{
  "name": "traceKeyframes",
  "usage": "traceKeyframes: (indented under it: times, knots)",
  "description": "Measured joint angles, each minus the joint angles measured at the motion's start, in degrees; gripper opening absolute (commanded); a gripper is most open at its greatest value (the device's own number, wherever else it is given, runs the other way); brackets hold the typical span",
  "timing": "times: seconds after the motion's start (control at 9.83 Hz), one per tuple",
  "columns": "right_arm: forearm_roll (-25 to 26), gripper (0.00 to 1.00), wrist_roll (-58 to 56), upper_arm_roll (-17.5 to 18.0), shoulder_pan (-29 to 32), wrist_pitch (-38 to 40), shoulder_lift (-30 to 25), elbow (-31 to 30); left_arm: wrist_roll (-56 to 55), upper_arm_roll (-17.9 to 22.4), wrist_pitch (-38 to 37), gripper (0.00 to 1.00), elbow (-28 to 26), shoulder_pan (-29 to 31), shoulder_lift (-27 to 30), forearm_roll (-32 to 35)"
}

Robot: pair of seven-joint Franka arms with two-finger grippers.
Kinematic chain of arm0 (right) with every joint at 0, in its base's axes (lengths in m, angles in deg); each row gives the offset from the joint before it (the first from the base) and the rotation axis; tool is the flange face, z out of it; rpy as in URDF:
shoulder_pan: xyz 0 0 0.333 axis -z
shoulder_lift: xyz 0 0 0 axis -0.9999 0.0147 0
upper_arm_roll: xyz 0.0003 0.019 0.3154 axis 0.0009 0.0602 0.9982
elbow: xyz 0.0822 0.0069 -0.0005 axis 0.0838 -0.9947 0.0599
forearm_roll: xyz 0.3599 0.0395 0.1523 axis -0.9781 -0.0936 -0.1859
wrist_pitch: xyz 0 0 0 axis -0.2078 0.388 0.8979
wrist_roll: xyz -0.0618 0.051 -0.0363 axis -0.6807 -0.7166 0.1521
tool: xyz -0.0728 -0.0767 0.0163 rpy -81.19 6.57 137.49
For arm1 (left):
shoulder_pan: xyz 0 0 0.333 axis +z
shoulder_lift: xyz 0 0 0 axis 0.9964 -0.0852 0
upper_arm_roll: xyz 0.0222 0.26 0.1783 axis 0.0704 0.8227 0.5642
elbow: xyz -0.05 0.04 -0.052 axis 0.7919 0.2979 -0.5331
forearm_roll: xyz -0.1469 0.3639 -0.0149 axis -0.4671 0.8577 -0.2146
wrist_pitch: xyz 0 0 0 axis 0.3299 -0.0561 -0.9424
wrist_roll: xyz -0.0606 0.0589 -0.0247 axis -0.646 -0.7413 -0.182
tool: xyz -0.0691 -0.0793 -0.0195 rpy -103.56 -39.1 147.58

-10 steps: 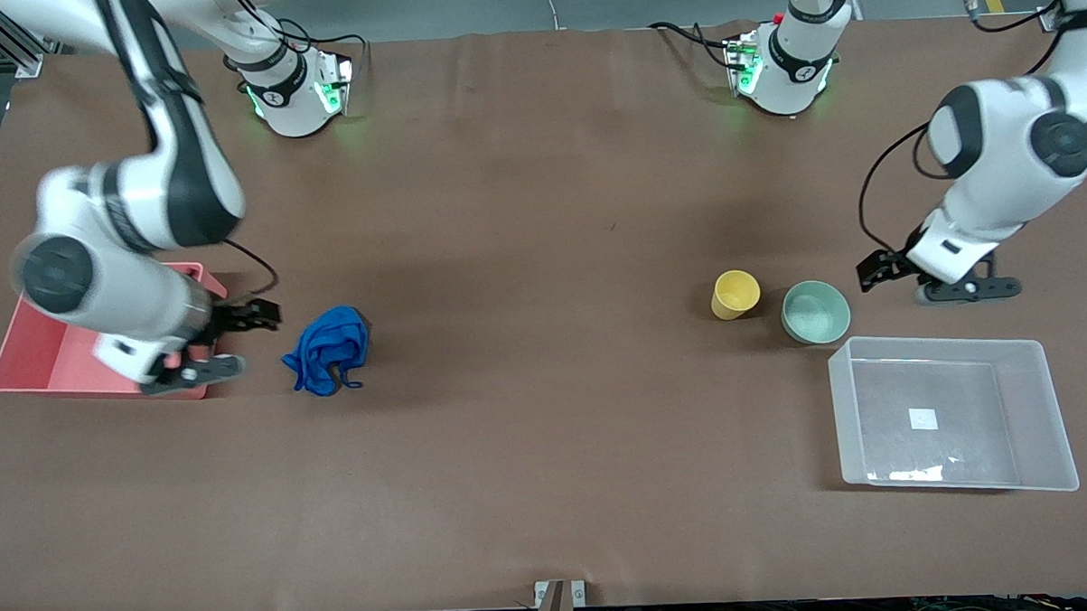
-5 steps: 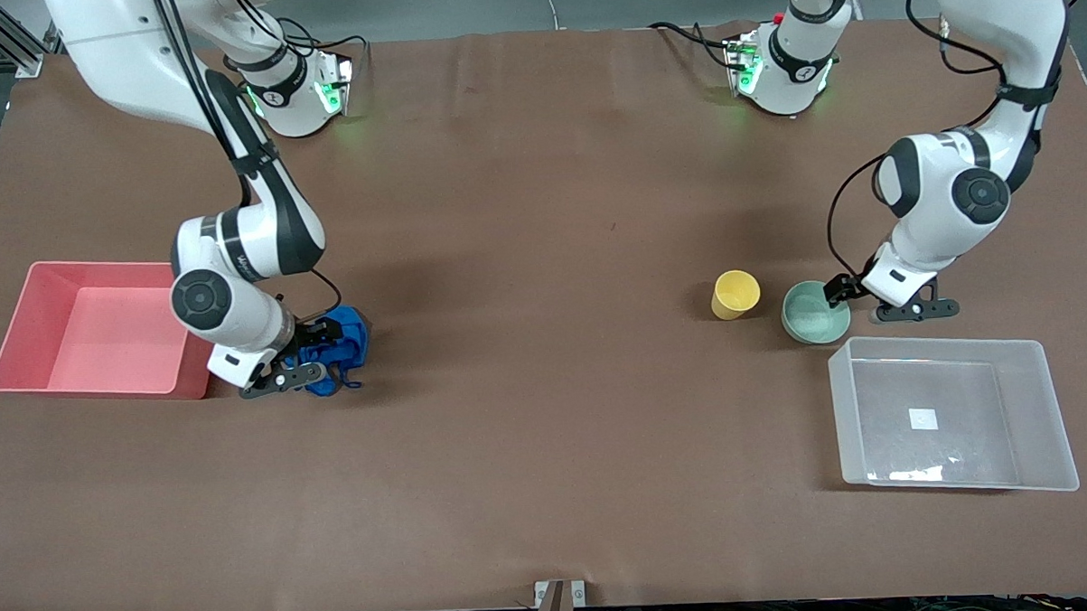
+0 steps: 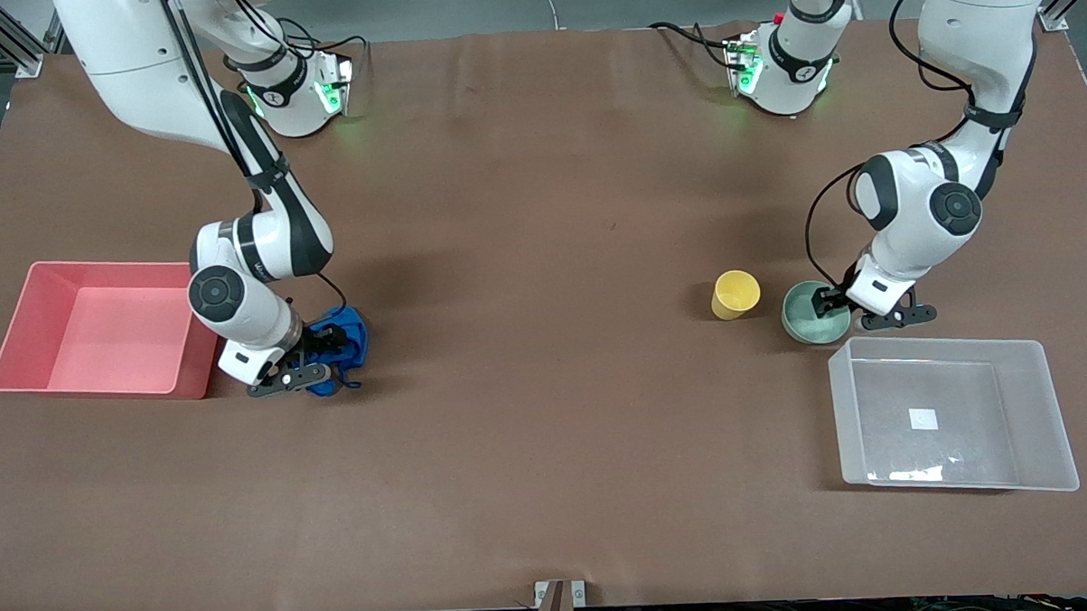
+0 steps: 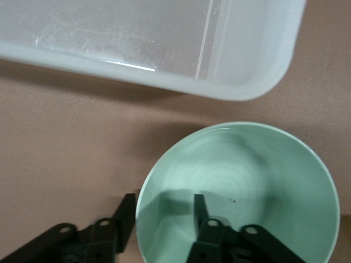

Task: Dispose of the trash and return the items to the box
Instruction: 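Grasp the blue cloth with the right gripper while the left gripper grasps the bowl, then carry the cloth into the pink bin while the left gripper carries the bowl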

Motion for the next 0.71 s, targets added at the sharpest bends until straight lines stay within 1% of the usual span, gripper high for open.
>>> traceKeyframes:
  times: [0.1, 0.2, 0.31, 0.41, 0.61, 0.71]
  knots:
    - [0.0, 0.79, 1.03, -0.02, 0.01, -0.79, 0.22, -0.04, 0.04, 0.02, 0.02, 0.0, -0.11, 0.05, 0.23, 0.0]
    - [0.0, 0.35, 1.96, -0.01, -0.01, -1.32, 0.69, -0.1, 0.07, 0.07, 0.02, 0.0, -0.46, 0.08, 0.94, -0.02]
    - [0.0, 0.14, 2.39, 0.0, -0.02, -1.56, 1.31, -0.1, 0.12, 0.03, -0.33, 0.0, -1.09, 0.08, 2.54, -0.14]
    - [0.0, 0.03, 2.8, -0.01, -0.01, -1.64, 1.75, -0.1, 0.22, 0.09, -2.98, 0.0, -1.74, 0.09, 5.07, -0.14]
    - [-0.01, 0.01, 4.85, -0.04, 0.01, -1.45, 1.66, 0.11, 0.54, 0.58, -12.14, 0.0, -1.81, 0.09, 12.17, -0.14]
    - [-0.01, 0.01, 5.74, -0.09, 0.02, 0.49, 1.56, 0.69, 2.04, 1.64, -15.39, 0.0, -1.01, 0.06, 15.77, -0.14]
